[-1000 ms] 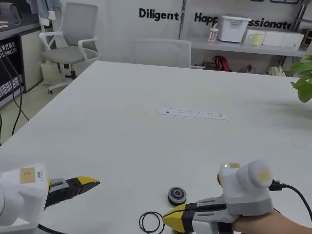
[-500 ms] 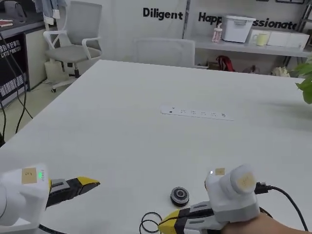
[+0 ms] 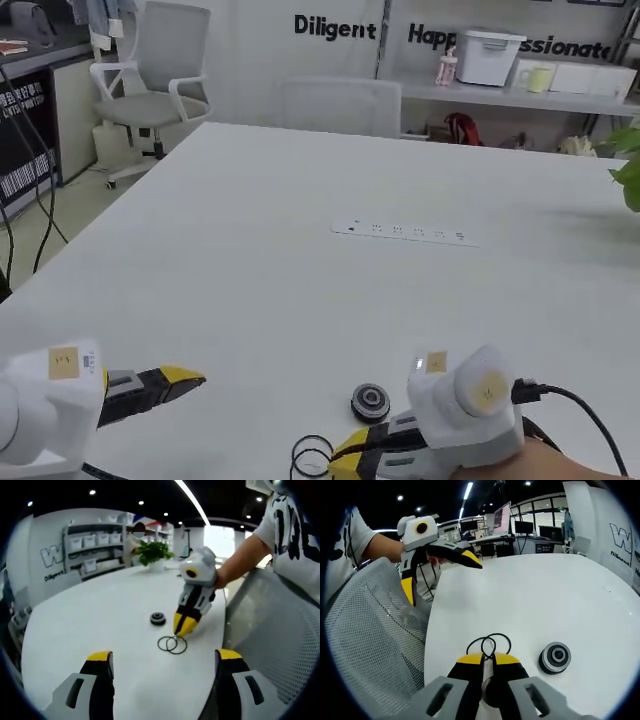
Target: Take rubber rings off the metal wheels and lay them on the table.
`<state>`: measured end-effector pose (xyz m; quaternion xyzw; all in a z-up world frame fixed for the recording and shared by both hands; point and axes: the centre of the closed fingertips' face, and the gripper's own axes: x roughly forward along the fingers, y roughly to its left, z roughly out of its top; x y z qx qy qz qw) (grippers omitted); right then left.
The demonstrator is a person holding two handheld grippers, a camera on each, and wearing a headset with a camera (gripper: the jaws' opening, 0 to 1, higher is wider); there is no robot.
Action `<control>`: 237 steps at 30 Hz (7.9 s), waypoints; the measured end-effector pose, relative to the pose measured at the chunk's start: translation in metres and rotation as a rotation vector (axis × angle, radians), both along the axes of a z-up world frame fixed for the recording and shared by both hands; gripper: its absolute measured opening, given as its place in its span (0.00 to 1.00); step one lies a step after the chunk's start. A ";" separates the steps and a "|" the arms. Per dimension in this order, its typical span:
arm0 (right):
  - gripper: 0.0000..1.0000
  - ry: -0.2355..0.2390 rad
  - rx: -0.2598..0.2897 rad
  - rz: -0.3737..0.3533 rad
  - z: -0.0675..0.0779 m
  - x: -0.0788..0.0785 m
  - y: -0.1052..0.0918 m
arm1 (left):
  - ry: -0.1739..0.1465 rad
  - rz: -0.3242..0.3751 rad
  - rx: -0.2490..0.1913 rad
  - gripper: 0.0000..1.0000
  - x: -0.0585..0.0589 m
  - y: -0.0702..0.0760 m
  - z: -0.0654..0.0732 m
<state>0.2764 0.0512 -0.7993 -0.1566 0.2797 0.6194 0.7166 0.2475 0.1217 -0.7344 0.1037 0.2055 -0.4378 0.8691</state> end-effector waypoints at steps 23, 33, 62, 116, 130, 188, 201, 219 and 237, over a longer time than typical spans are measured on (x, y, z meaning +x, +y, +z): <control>0.24 -0.050 0.090 -0.091 0.031 0.025 -0.019 | -0.012 -0.021 0.001 0.83 0.013 -0.009 0.008; 0.29 -0.079 0.114 -0.166 0.041 0.044 -0.041 | -0.029 -0.037 0.010 0.82 0.029 -0.016 0.015; 0.42 -0.089 0.118 -0.259 0.035 0.067 -0.069 | -0.032 -0.005 -0.015 0.80 0.063 -0.022 0.017; 0.48 -0.070 0.116 -0.268 0.009 0.076 -0.067 | 0.012 -0.085 -0.027 0.74 0.107 -0.073 -0.013; 0.48 -0.064 0.129 -0.270 0.007 0.080 -0.064 | 0.023 -0.107 -0.032 0.70 0.109 -0.085 -0.020; 0.43 -0.064 0.142 -0.257 -0.002 0.079 -0.056 | 0.054 -0.185 0.066 0.15 0.112 -0.123 -0.058; 0.35 -0.064 0.134 -0.255 -0.007 0.081 -0.043 | 0.039 -0.135 0.062 0.14 0.113 -0.122 -0.058; 0.21 -0.040 0.131 -0.269 -0.006 0.078 -0.049 | 0.031 -0.104 0.063 0.14 0.112 -0.121 -0.058; 0.11 -0.018 0.127 -0.267 -0.007 0.075 -0.055 | 0.037 -0.088 0.060 0.13 0.112 -0.120 -0.058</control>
